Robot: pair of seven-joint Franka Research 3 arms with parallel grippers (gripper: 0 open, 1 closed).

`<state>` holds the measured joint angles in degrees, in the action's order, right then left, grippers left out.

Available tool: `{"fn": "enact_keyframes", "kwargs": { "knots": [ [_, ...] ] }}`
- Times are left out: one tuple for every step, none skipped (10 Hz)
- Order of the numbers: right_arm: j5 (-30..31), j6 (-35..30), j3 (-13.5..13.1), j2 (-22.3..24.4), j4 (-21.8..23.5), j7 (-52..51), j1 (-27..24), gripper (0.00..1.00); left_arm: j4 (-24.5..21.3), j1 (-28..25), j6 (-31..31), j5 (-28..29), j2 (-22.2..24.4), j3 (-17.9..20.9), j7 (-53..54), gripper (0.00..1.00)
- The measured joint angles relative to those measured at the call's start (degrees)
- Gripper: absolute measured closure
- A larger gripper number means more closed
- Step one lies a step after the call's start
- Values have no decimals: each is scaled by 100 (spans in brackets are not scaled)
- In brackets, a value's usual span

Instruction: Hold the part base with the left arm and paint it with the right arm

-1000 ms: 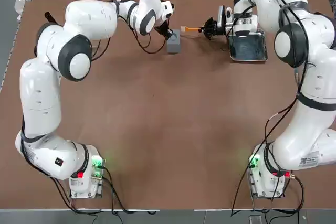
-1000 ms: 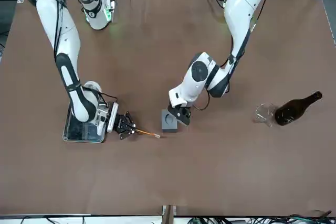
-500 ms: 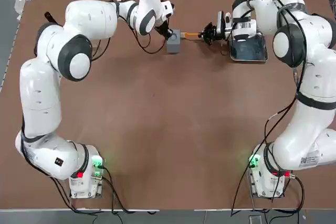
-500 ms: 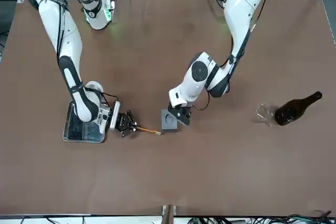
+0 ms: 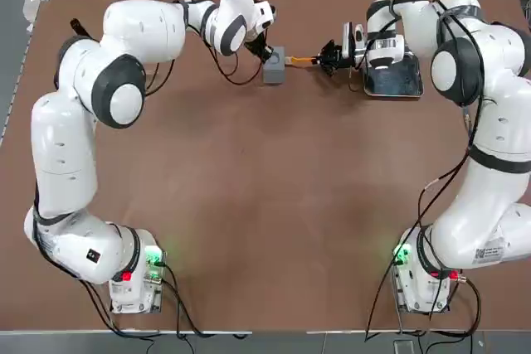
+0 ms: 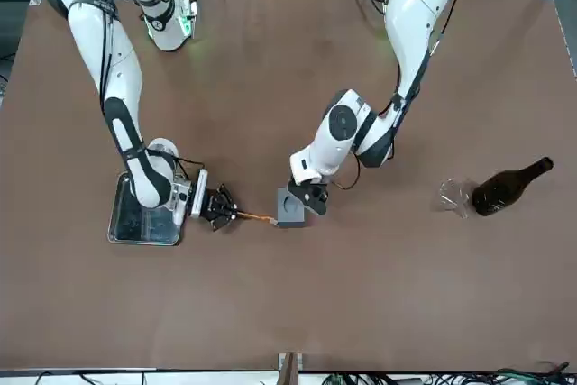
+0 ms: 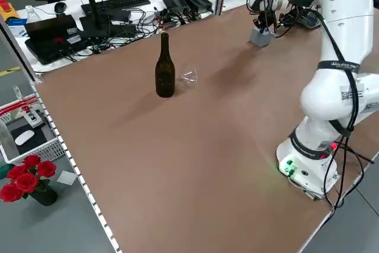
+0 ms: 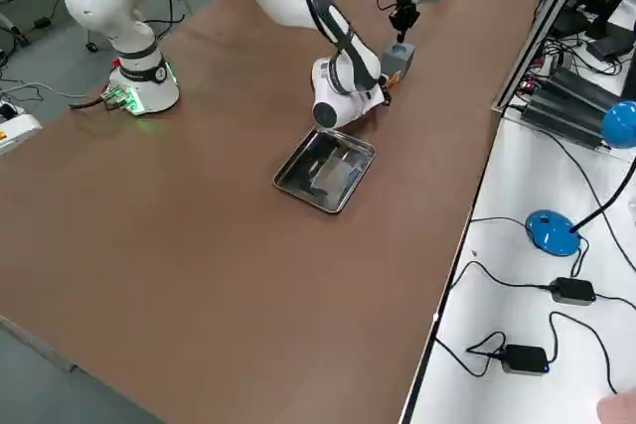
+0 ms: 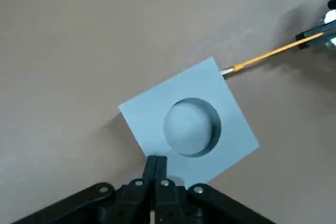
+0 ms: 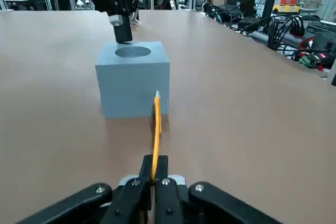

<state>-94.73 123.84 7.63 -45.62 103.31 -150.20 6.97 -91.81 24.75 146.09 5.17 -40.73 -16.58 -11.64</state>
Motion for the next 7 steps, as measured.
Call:
{"fn": "enact_keyframes", "kwargs": {
  "knots": [
    [0,-14,5,0,18,-10,0,96,0,0,0,0,0,0,0,99],
    [0,-53,12,0,69,-38,1,96,0,0,0,0,0,0,0,99],
    [-1,-125,18,0,139,-100,2,96,0,0,0,0,0,0,0,99],
    [-4,-201,21,0,203,-142,3,96,0,1,0,0,0,0,0,99],
    [-7,-262,24,-1,266,-183,3,96,0,1,0,0,0,0,0,99],
    [-14,-340,25,-1,323,-220,3,96,0,1,0,0,0,0,0,99],
    [-24,-411,27,-1,357,-260,3,96,0,1,0,0,0,0,0,99]
  ]
}}
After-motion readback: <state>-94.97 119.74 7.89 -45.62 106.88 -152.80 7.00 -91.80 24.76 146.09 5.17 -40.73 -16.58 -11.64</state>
